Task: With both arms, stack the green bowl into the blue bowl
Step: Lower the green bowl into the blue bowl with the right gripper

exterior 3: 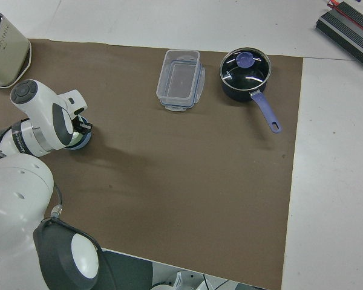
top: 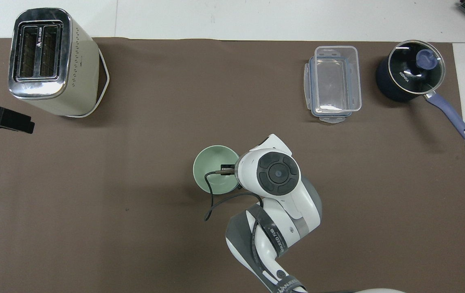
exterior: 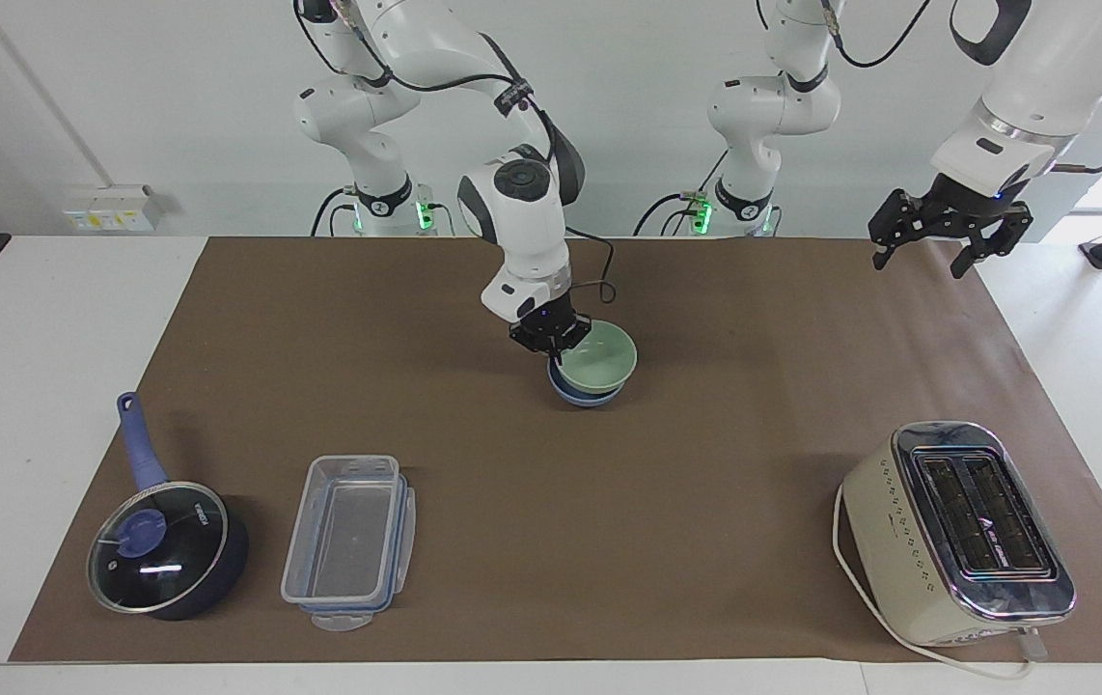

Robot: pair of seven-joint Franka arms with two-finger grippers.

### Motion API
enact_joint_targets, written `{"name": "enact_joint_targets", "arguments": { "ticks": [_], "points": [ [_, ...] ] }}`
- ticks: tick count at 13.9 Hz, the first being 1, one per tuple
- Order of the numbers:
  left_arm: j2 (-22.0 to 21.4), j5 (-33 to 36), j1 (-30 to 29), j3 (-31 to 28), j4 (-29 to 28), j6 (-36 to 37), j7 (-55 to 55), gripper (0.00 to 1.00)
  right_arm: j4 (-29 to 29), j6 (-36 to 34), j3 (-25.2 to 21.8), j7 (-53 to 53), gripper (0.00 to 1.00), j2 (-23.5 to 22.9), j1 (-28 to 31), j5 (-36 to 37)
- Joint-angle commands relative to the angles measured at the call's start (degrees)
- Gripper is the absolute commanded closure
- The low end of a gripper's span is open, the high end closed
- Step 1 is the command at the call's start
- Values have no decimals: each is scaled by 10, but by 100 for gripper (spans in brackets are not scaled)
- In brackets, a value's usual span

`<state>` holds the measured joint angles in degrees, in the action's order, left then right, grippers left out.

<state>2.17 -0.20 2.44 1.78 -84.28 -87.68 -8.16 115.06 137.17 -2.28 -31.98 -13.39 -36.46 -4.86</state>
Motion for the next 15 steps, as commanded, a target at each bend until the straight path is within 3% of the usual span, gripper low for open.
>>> {"name": "enact_joint_targets", "arguments": {
  "ticks": [1, 4, 5, 6, 8, 9, 12, 15],
  "points": [
    [4, 6, -8, 5, 14, 15, -3, 0, 7, 16, -1, 8, 94, 0, 4, -11],
    [4, 6, -8, 5, 14, 15, -3, 0, 7, 26, -1, 11, 93, -6, 4, -11],
    [4, 6, -8, 5, 14, 15, -3, 0, 7, 26, -1, 10, 91, -6, 4, -11],
    [4, 6, -8, 5, 14, 15, -3, 0, 7, 26, 0, 10, 82, -6, 4, -11],
    [4, 6, -8, 5, 14, 15, -3, 0, 6, 26, -1, 10, 41, -6, 4, -11],
    [4, 6, -8, 5, 14, 15, -3, 0, 5, 26, -1, 10, 0, -6, 3, -11],
    [4, 6, -8, 5, 14, 15, -3, 0, -17, 13, -11, 13, 0, 9, 9, -3],
    [4, 6, -8, 5, 14, 15, -3, 0, -49, -44, -12, 18, 0, 49, 63, 8]
  ]
}}
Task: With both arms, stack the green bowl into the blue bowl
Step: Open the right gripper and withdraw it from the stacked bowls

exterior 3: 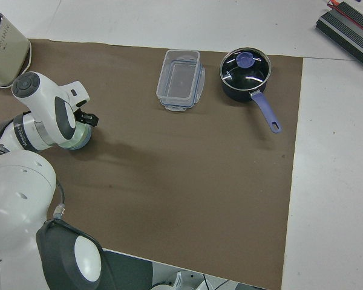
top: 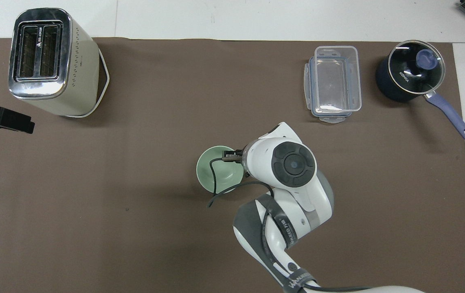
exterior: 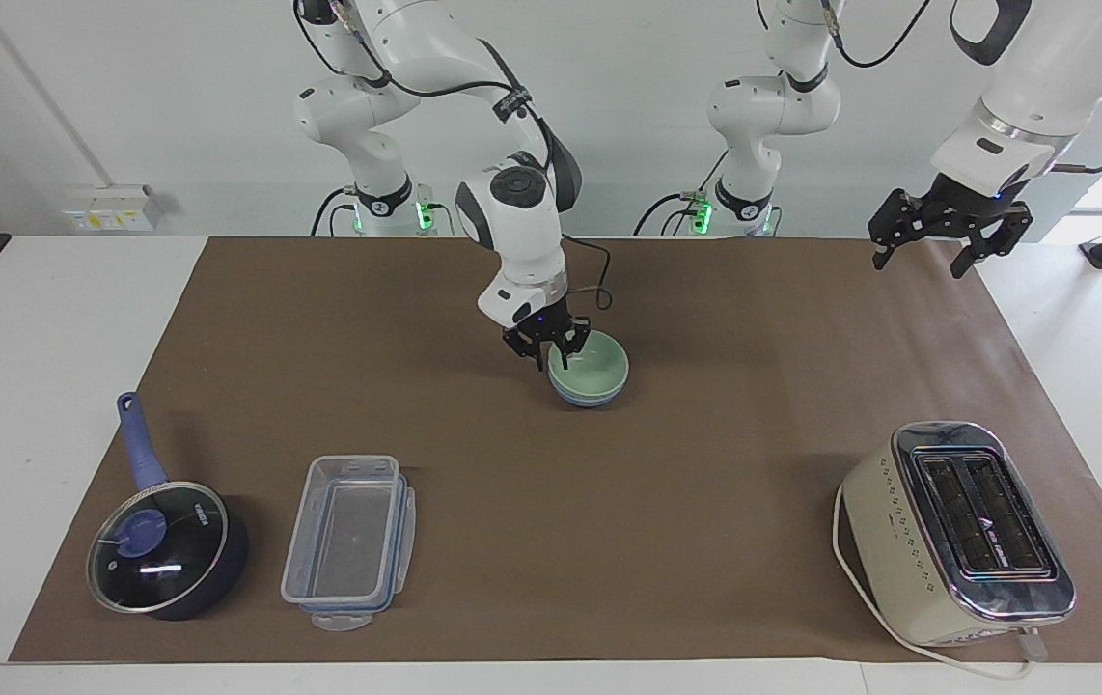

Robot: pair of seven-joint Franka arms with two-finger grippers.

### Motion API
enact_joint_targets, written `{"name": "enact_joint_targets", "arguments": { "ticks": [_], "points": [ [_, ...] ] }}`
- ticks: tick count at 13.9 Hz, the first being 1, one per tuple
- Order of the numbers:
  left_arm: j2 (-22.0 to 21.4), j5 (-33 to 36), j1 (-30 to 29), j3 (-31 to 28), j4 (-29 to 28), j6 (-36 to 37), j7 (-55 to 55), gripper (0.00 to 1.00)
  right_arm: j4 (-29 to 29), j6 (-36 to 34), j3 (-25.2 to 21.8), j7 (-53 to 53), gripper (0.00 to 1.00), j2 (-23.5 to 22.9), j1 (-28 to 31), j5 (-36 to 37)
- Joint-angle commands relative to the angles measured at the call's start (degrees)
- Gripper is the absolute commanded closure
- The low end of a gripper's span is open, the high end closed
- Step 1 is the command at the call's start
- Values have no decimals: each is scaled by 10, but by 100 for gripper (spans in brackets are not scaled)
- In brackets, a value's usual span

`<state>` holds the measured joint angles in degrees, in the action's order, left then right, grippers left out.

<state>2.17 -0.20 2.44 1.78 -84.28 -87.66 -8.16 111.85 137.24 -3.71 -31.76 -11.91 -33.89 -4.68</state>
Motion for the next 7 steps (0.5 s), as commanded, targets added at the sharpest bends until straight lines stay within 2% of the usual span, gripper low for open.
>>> {"name": "enact_joint_targets", "arguments": {
  "ticks": [1, 4, 7],
  "points": [
    [4, 6, -8, 5, 14, 15, -3, 0, -35, -80, 2, 28, 0, 43, 55, 18],
    [4, 6, -8, 5, 14, 15, -3, 0, -94, -182, 2, 51, 0, 59, 97, 56],
    [4, 6, -8, 5, 14, 15, -3, 0, -112, -255, 1, 106, 0, 107, 147, 56]
  ]
}}
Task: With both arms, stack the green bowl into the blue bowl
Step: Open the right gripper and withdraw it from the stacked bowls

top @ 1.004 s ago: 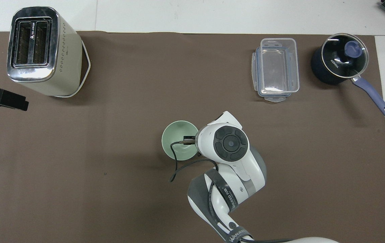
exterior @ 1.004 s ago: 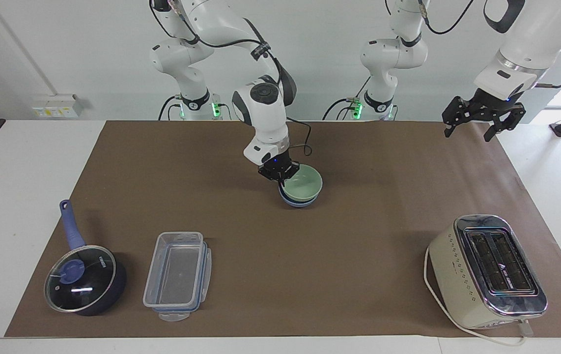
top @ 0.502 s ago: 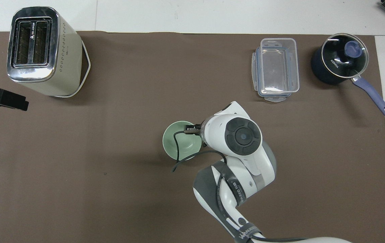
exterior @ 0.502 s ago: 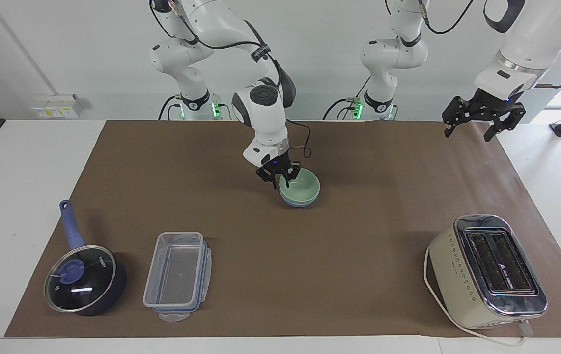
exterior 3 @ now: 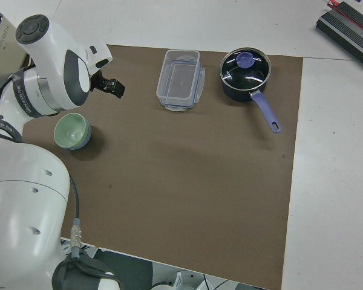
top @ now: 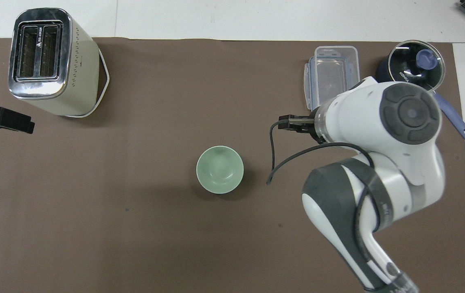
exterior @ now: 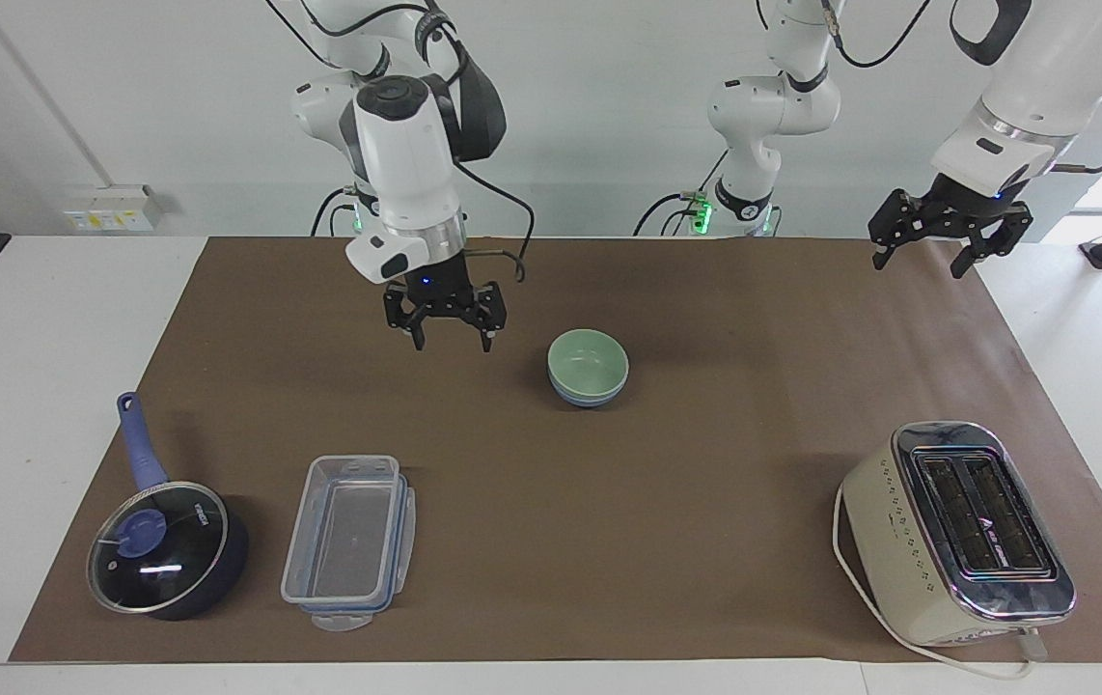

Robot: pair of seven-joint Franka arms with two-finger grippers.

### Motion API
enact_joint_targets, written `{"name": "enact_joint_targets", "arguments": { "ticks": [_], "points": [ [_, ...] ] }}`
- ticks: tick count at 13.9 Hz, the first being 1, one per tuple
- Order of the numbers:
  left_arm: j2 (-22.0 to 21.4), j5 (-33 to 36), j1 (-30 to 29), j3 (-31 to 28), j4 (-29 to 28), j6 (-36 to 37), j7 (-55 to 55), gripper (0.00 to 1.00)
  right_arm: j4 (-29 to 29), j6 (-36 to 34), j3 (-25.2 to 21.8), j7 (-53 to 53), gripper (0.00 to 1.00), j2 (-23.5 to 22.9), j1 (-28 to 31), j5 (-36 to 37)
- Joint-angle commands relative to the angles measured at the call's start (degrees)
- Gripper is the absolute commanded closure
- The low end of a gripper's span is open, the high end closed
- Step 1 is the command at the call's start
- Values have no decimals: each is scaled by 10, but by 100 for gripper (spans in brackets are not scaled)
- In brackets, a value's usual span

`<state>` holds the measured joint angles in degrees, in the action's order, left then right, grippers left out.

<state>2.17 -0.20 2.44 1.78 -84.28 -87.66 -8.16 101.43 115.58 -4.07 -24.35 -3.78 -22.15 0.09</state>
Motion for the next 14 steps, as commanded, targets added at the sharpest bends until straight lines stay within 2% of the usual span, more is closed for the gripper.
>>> {"name": "enact_joint_targets", "arguments": {
  "ticks": [1, 3, 6, 11, 14],
  "points": [
    [3, 6, -8, 5, 14, 15, -3, 0, -8, -58, 5, 45, 0, 44, 49, 8],
    [4, 6, -8, 5, 14, 15, -3, 0, -18, -91, 3, 78, 0, 65, 89, 9],
    [4, 6, -8, 5, 14, 15, -3, 0, -88, -176, 2, 127, 0, 62, 139, 9],
    [4, 6, -8, 5, 14, 15, -3, 0, -161, -307, 2, 175, 0, 64, 199, -3],
    [4, 6, -8, 5, 14, 16, -2, 0, -121, -301, -4, 175, 0, 97, 204, -4]
  ]
}}
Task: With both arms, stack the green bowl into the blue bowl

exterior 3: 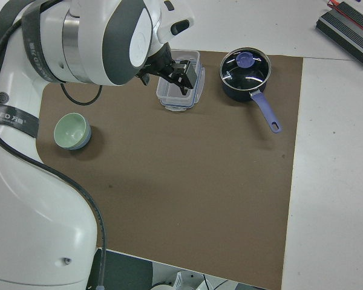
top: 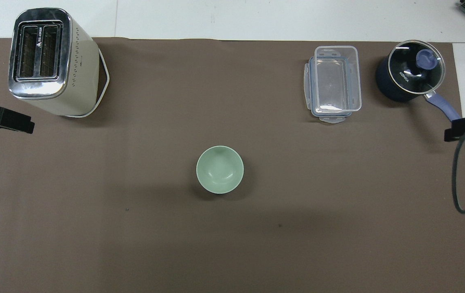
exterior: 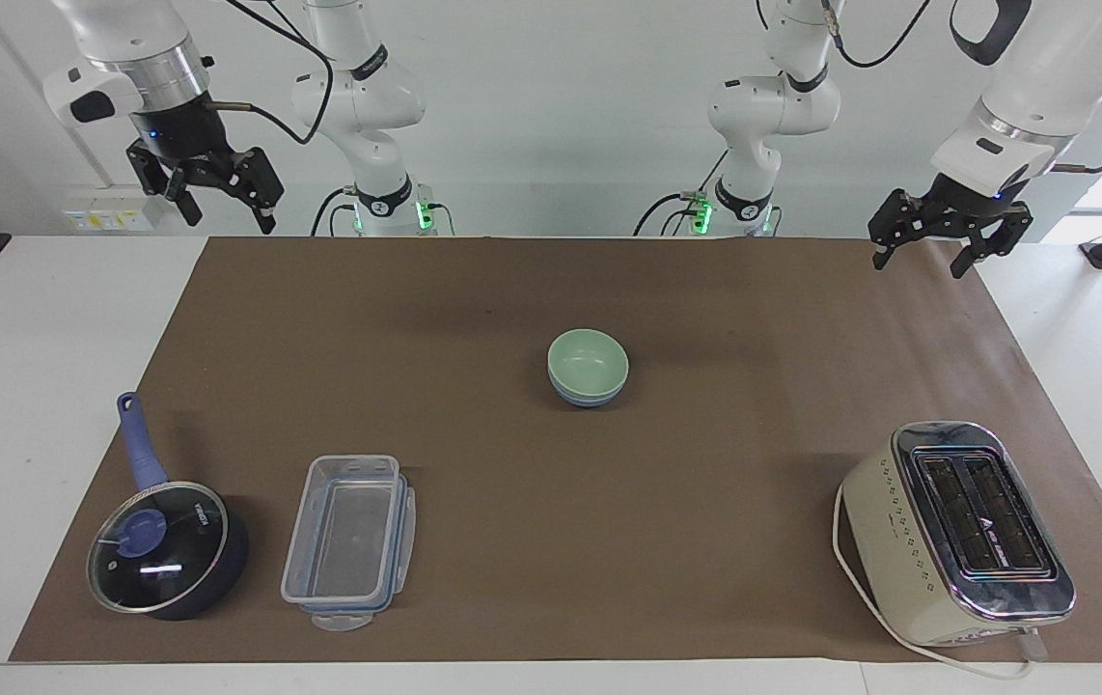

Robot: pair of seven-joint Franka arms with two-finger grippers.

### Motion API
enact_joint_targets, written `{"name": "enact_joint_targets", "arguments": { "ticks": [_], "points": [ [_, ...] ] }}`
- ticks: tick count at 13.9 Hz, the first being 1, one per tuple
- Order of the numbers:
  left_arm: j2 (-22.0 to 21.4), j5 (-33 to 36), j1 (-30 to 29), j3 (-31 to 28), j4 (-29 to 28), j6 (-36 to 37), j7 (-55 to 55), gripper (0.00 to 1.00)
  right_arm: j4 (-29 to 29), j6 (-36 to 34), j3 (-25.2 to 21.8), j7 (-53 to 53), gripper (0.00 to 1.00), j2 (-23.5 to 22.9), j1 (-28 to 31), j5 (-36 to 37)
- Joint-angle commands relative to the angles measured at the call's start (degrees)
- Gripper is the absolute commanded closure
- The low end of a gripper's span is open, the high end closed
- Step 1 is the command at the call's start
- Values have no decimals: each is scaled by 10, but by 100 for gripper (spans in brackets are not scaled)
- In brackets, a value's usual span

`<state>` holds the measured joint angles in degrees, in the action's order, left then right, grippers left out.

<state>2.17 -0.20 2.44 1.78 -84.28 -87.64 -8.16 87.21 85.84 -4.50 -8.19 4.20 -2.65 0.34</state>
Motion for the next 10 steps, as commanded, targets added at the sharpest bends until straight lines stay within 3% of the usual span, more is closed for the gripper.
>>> {"name": "enact_joint_targets", "arguments": {
  "ticks": [1, 10],
  "points": [
    [3, 6, -8, 5, 14, 17, -1, 0, 27, -1, 1, 12, 0, 23, 7, -8],
    [1, 6, -8, 5, 10, 19, -1, 0, 26, -6, 1, 50, 0, 21, 8, -10]
  ]
}}
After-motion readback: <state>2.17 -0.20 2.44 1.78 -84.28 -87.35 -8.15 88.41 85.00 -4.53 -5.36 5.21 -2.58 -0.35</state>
